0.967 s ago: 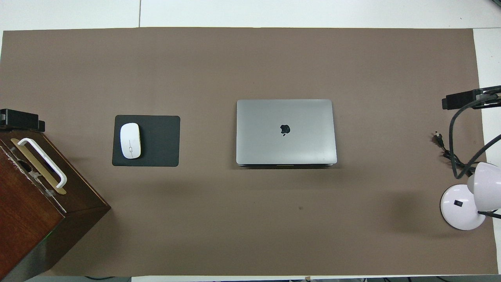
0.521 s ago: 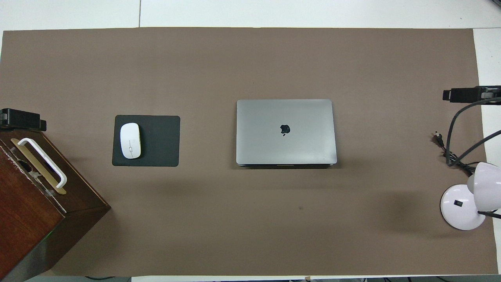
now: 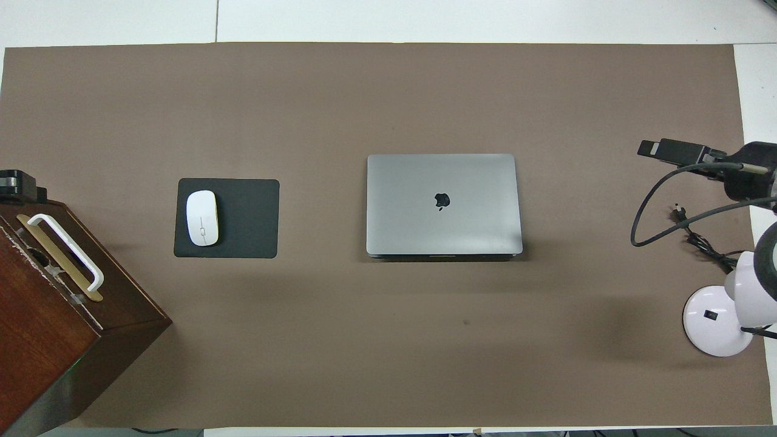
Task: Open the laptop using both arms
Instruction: 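Move the right gripper to the laptop's front edge while the left gripper advances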
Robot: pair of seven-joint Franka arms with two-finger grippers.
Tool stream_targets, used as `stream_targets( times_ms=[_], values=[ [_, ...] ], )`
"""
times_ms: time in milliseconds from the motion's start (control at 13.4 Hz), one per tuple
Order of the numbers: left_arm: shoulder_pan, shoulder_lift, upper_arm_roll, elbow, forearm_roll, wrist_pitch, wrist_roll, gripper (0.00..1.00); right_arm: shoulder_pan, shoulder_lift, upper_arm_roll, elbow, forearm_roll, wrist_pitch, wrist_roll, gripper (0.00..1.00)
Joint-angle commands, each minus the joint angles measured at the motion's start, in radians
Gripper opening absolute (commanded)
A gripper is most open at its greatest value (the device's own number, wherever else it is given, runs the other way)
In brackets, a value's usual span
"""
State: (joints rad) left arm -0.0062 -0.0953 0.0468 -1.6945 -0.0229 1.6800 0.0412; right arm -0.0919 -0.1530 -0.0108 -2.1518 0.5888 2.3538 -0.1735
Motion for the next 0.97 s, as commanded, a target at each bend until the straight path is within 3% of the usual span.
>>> stream_targets(
  times_ms=[0, 223, 521, 670, 893],
  values=[
    [0.009, -0.004, -0.002, -0.019, 0.014, 0.069, 0.008, 0.00, 0.059, -0.078, 0.006, -0.152, 0.179, 0.115, -0.012, 1.00],
    [-0.009, -0.018, -0.010, -0.074, 0.011, 0.119, 0.019, 0.00, 0.245, -0.114, 0.008, -0.290, 0.437, 0.339, 0.035, 1.00],
    [-0.109, -0.093, -0.013, -0.245, -0.044, 0.283, 0.040, 0.00, 0.513, -0.059, 0.008, -0.312, 0.765, 0.617, 0.108, 1.00],
    [-0.152, -0.154, -0.013, -0.385, -0.089, 0.412, 0.055, 0.00, 0.602, -0.013, 0.008, -0.309, 0.893, 0.715, 0.095, 1.00],
    [-0.245, -0.253, -0.013, -0.595, -0.098, 0.623, 0.055, 0.00, 0.671, 0.038, 0.008, -0.309, 1.020, 0.760, 0.095, 1.00]
  ],
)
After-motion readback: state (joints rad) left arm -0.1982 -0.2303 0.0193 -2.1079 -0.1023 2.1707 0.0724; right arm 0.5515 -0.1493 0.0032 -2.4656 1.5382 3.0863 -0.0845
